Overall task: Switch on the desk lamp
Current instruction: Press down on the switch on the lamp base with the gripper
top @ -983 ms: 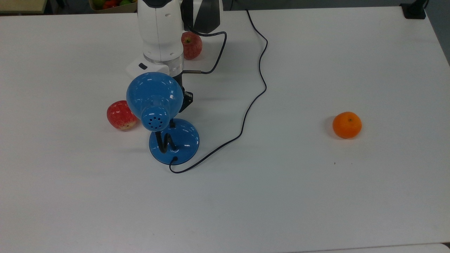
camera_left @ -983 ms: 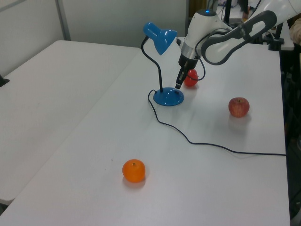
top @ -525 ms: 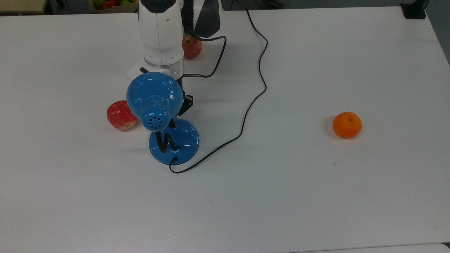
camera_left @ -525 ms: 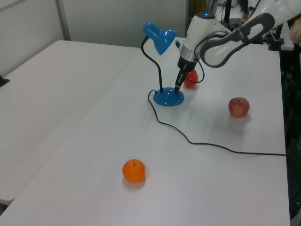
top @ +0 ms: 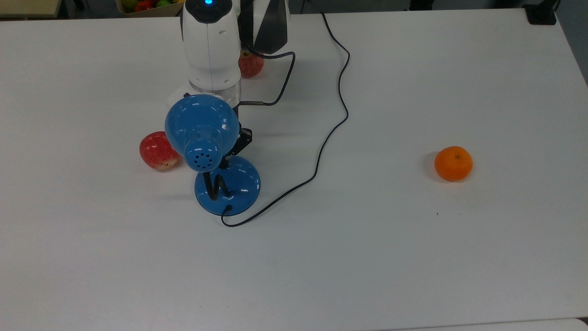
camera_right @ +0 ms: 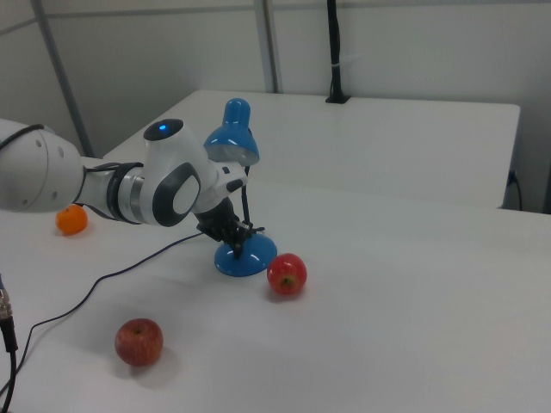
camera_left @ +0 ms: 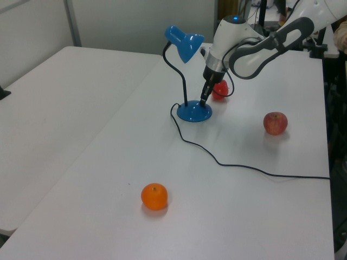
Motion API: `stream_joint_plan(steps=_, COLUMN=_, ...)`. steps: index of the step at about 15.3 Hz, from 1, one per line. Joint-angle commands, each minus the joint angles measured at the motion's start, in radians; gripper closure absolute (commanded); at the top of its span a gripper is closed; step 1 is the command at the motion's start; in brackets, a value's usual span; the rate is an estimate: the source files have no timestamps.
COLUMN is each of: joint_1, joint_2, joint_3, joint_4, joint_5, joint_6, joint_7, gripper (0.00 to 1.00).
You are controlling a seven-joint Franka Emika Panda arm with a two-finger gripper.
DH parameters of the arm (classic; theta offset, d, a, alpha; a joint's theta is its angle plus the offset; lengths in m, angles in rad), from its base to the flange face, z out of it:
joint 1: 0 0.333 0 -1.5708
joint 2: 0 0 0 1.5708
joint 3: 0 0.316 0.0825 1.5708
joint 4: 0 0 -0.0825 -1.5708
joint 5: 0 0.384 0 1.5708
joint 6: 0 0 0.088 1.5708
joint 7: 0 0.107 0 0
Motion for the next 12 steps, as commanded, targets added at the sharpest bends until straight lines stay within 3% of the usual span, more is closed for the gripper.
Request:
stream_joint_plan(steps=1, joint_1=0.007, joint_2=0.021, joint_3=-0.008, joint_4=0.009, joint_5=-0.02, joint_6=0.022, joint_7=-0.018, gripper=1.0)
stream_joint_plan(steps=12, joint_1=0.007, joint_2=0.047, joint_3=-0.006, joint_4=0.022, joint_5=-0.1, joint_6=0.045, joint_7=-0.019, gripper=1.0)
